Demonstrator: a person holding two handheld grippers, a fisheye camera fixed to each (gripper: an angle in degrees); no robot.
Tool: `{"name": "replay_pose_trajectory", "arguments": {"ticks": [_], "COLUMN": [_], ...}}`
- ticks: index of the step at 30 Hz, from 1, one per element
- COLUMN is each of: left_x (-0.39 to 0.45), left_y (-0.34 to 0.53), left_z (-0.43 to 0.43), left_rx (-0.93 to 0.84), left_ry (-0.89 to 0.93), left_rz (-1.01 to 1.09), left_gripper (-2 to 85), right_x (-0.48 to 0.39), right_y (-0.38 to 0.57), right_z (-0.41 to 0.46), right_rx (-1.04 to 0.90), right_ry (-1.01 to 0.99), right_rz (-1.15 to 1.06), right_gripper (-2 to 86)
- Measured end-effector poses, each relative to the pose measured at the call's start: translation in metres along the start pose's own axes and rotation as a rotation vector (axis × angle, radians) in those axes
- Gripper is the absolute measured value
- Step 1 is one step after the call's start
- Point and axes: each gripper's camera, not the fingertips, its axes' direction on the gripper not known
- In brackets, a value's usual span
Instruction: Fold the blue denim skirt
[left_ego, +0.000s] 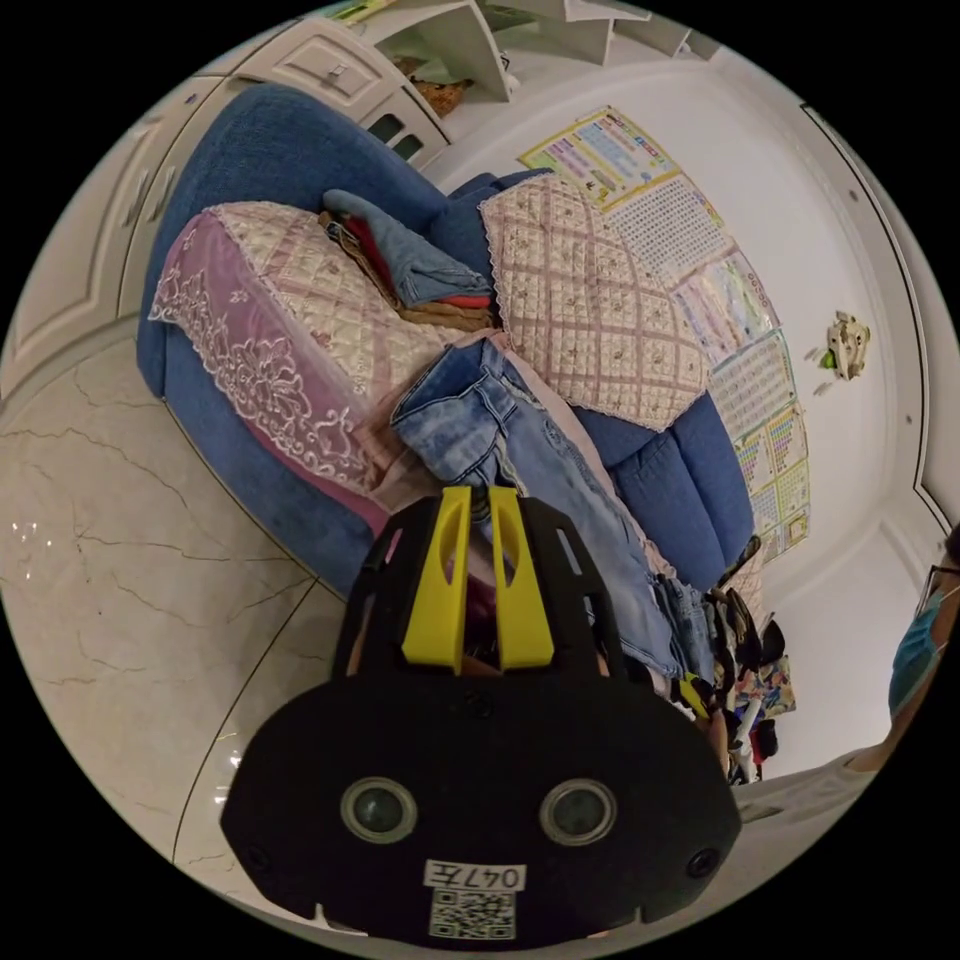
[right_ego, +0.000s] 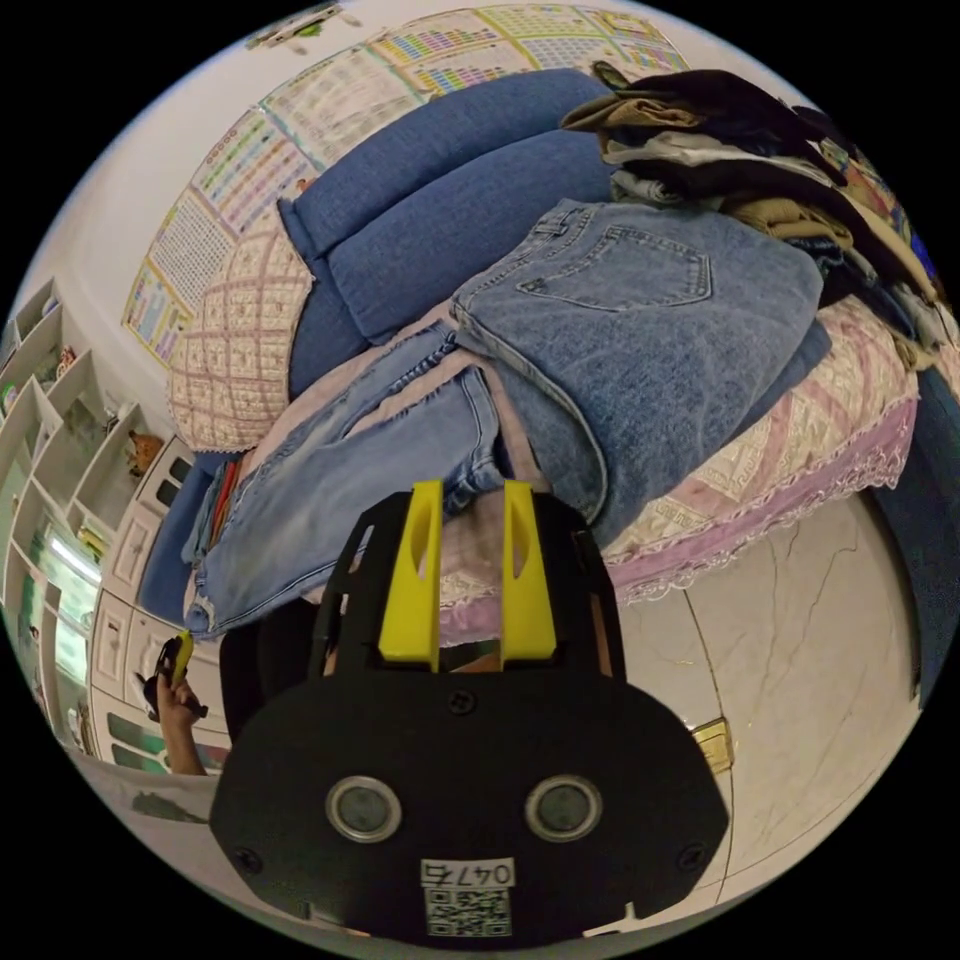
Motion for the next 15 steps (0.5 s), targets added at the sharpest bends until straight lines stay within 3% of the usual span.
{"name": "replay_pose_trajectory", "arguments": {"ticks": [9,12,15], "left_x": [0.01,0.026,0.039], "left_y": [-0.017,-0.027,-0.023], "left_z": [0.004,-0.001,-0.006], "left_rx": [0.01,0.046,0.039], "left_ry": [0.047,0.099,-0.014], "left_rz": [0.069,0.122,0.185], "left_gripper": [2.9,2.5,2.3], "right_x": [-0.001,-0.025,-0.039], "right_y": [-0.029,-0.044,-0.05], "right_z": [0.012,-0.019,-0.047], "right_rx": [-0.09,0.018,0.051], "right_ry": [-0.103,-0.131,-0.049], "right_rz": [0.0,-0.092,-0.148], "right_gripper": [0.1,-0.4,-0.4]}}
